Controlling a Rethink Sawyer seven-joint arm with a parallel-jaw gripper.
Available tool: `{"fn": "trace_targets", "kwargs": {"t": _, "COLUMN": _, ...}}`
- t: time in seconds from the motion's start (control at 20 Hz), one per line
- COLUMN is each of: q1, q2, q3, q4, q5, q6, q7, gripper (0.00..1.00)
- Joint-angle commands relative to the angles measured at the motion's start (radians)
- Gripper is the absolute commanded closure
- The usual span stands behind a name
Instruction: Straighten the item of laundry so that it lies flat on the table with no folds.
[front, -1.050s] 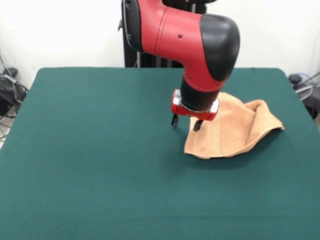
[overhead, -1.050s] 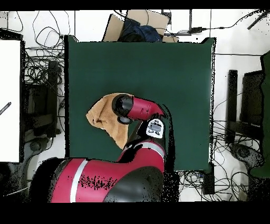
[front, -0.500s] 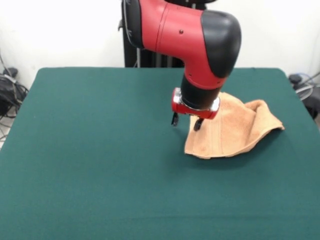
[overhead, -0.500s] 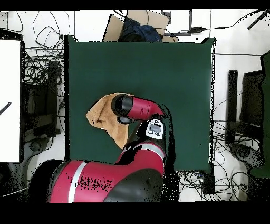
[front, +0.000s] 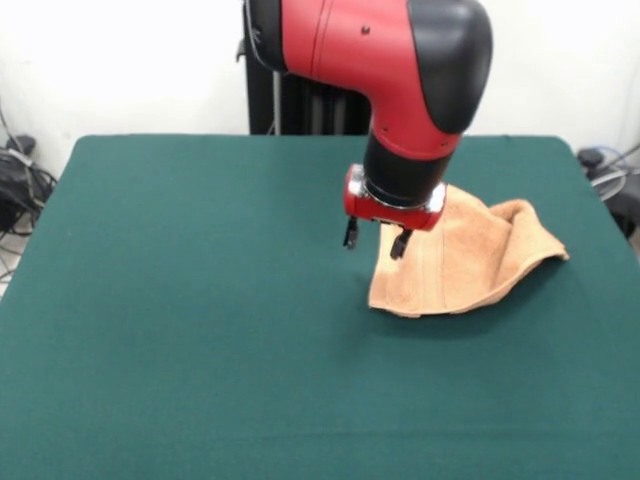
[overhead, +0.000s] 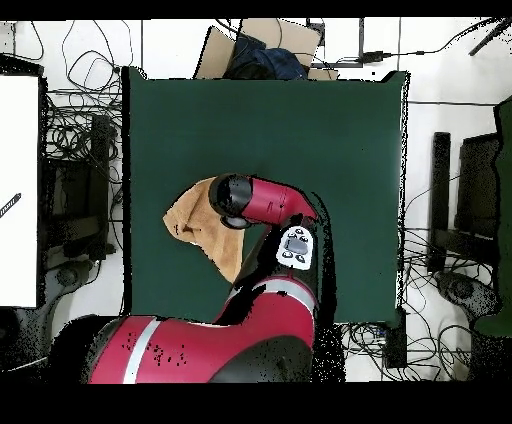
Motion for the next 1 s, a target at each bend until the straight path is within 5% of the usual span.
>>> {"fn": "trace_targets", "kwargs": {"t": 0.05, "q1": 0.003, "q2": -0.019, "q3": 0.019, "q4": 0.022, "q5": 0.026, "q6": -0.076, "q7": 0.233, "gripper": 0.00}}
{"fn": "trace_targets", "kwargs": {"t": 0.75, "q1": -0.007, "q2": 0.086, "q3": 0.056, "q4": 0.039, "q5": 0.025, "q6": -0.340, "q7": 0.249, "gripper": 0.00}}
{"fn": "trace_targets", "kwargs": {"t": 1.0, "q1": 0.010, "q2": 0.087, "q3": 0.043, "q4": 0.044, "q5": 0.046, "q6": -0.339, "q7": 0.252, "gripper": 0.00}}
